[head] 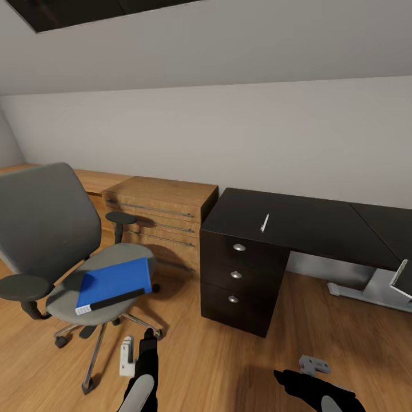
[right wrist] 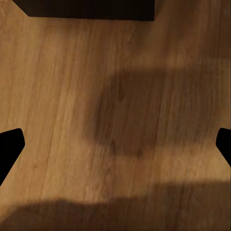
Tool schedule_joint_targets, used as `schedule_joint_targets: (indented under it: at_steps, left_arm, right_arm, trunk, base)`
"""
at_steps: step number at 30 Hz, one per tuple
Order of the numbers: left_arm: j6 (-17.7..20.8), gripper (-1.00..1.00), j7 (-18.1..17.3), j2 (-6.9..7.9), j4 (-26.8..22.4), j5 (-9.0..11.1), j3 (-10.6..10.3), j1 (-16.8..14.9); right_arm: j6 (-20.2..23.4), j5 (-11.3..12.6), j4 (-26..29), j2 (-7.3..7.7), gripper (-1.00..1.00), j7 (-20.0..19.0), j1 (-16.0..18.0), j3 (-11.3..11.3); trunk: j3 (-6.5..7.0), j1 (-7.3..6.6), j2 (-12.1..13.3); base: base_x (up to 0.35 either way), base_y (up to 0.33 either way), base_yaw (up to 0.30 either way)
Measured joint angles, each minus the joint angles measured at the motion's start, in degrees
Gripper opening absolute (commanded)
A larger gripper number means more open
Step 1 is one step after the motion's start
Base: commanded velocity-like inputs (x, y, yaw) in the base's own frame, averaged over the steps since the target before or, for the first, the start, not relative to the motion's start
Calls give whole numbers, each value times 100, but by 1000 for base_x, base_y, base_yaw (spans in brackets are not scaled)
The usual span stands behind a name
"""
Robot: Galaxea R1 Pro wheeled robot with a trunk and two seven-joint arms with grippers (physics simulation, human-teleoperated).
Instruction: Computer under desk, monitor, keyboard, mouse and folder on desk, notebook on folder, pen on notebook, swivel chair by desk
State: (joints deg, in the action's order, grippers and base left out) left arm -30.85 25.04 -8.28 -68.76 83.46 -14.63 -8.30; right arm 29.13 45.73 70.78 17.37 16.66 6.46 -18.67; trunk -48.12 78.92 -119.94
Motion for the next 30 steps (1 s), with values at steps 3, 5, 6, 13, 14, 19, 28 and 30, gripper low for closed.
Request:
schedule_joint_targets:
  at_steps: [3, 5, 6, 13, 14, 19, 28, 30]
  left_arm:
    - [6, 100, -84, 15, 0, -7, -18, 0]
    - [8, 100, -114, 16, 0, -14, -24, -1]
    - [8, 100, -121, 16, 0, -15, -23, -1]
    - [-4, 100, -142, 12, -5, -27, 12, -1]
    - [-7, 100, -142, 11, -9, -27, 18, -1]
    - [-19, 100, -145, 17, -139, -19, 79, 2]
    - [-20, 100, -145, 42, -694, 65, 844, 326]
    - [-19, 100, -141, 43, -799, 71, 974, 389]
  right_arm:
    - [-2, 0, 9, 3, 100, 3, 0, 5]
    - [-3, -1, 12, 4, 100, 5, -1, 4]
    - [-3, -1, 13, 4, 100, 6, -1, 4]
    - [2, -1, 15, 5, 100, 15, -1, 3]
    - [2, -1, 15, 5, 100, 15, -1, 3]
    - [2, -1, 12, 5, 100, 16, -1, 3]
    - [3, -1, 5, 5, 100, 16, -1, -33]
    - [3, -1, 1, 5, 100, 16, -2, -32]
  trunk:
    - [0, -1, 0]
    - [0, -2, 0]
    - [0, -2, 0]
    - [0, -1, 0]
    - [0, 0, 0]
    - [0, 1, 0]
    - [0, 1, 0]
    - [0, 1, 0]
  base:
    - [208, -156, -1]
    - [255, -183, 0]
    - [266, -189, 0]
    - [220, -155, 0]
    - [94, -66, 0]
    - [43, -31, 0]
    - [7, -5, 0]
    - [1, -1, 0]
